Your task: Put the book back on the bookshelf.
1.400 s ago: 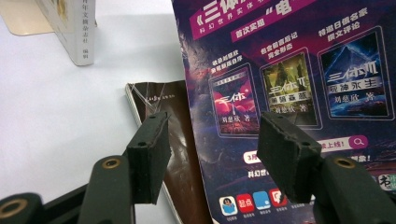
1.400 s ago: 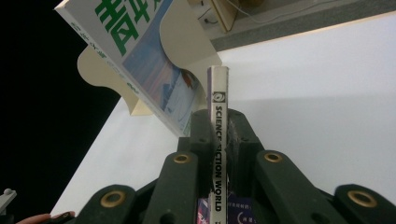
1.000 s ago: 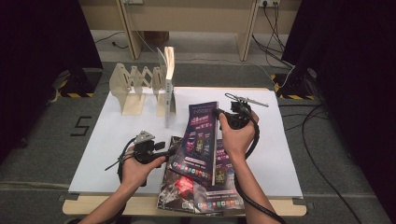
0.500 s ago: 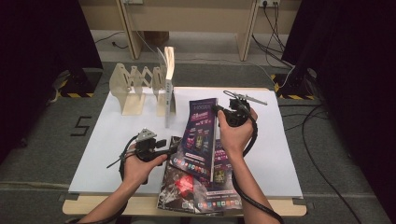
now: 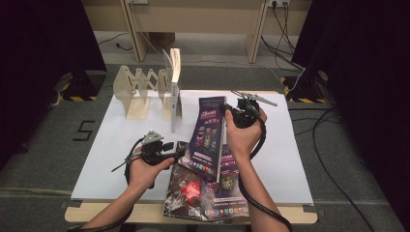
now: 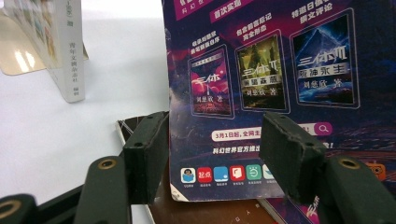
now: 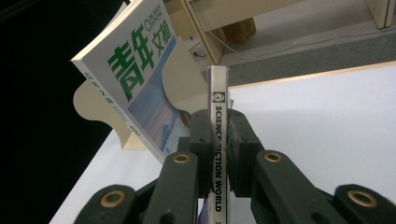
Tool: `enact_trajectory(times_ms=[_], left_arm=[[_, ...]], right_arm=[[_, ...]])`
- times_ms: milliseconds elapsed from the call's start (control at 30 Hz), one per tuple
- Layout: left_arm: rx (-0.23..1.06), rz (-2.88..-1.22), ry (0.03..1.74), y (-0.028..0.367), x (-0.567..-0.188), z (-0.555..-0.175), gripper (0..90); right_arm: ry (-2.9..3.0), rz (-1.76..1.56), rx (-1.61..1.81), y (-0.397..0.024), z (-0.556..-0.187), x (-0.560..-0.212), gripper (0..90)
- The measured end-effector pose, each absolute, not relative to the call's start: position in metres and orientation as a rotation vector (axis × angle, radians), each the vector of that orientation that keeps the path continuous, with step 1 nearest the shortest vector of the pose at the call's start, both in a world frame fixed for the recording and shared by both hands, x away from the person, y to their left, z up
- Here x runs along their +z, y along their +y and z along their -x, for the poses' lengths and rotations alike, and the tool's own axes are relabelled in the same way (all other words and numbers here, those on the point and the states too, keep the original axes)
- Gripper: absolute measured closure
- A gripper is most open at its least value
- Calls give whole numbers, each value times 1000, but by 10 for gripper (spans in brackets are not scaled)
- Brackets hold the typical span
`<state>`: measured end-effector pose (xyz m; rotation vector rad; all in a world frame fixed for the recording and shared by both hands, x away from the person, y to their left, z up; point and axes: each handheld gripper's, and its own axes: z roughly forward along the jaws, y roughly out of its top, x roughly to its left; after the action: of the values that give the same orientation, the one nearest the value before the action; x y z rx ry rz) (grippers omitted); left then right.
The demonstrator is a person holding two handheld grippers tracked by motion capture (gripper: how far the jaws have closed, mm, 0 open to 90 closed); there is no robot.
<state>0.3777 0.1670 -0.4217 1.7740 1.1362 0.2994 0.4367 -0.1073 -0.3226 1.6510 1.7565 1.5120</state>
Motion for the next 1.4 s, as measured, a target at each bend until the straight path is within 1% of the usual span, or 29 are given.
enact_trajectory(times_ms=[767, 1400], left_arm=[[297, -1775, 1122, 161, -413, -383, 410], [271, -1752, 1060, 139, -397, -390, 405]], right_arm=[[1717, -1635, 1511, -100, -443, -315, 831], [1685, -1624, 1502, -91, -445, -311, 830]])
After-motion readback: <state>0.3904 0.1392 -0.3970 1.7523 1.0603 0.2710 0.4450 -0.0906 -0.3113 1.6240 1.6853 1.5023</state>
